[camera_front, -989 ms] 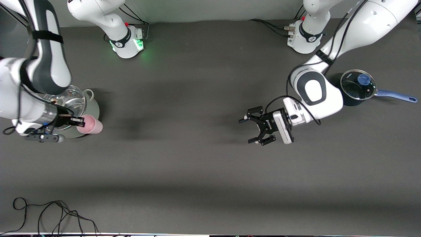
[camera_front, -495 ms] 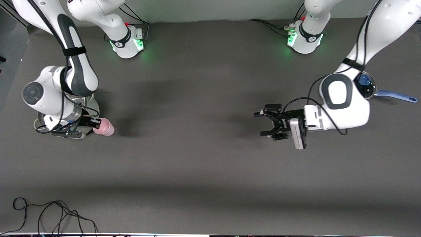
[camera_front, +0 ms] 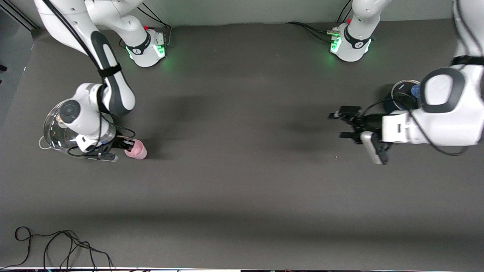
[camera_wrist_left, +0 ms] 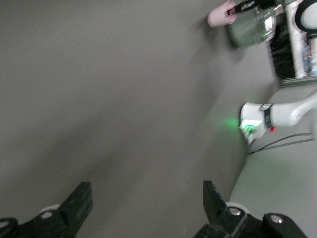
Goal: Transfer pink cup from left to right arm
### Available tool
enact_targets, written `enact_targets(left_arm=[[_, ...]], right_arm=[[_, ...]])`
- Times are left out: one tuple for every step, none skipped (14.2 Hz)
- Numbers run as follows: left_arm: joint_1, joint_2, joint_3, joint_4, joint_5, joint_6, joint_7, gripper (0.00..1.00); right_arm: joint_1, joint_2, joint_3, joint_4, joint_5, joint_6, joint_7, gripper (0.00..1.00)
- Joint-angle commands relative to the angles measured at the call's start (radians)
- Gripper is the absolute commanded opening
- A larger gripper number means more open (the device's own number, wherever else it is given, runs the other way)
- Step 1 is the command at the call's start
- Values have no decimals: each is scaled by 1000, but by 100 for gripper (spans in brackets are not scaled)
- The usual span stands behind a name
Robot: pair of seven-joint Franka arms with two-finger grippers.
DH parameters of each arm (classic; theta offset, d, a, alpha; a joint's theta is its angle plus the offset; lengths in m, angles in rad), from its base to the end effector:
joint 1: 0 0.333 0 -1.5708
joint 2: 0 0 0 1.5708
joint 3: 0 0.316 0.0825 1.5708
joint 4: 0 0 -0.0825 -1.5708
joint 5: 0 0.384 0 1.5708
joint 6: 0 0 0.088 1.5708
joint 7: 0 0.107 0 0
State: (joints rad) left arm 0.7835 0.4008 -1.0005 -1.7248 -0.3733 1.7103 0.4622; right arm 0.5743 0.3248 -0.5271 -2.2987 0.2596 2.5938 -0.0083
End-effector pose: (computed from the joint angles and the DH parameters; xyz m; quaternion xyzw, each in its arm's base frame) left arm 0.5915 -0.1046 0.4438 0.8933 -0.2677 -0.0745 0.3534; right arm 0.5303 0.0151 0.2277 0.9974 -0.0702 0.0151 0.0115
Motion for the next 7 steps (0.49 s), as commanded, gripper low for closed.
enact_targets(left_arm=[[-7, -20, 6, 137, 133, -189, -112, 100], [-7, -20, 6, 181, 181, -242, -143, 100], [-6, -22, 6, 223, 226, -295, -208, 100], [-7, -23, 6, 264, 269, -349, -288, 100], [-7, -23, 5, 305, 318, -400, -368, 100], [-7, -23, 6, 332, 353, -443, -414, 100], [-6, -23, 8, 349, 390, -472, -456, 100]], right_arm=[[4, 13, -5, -7, 26, 31, -5, 0], [4, 13, -5, -7, 26, 31, -9, 0], [4, 13, -5, -5, 26, 29, -7, 0], [4, 11, -5, -5, 26, 31, -10, 0], [4, 7, -7, -5, 26, 31, -12, 40], [6, -1, -7, -5, 26, 29, -12, 78], [7, -18, -7, -4, 26, 22, -12, 100]])
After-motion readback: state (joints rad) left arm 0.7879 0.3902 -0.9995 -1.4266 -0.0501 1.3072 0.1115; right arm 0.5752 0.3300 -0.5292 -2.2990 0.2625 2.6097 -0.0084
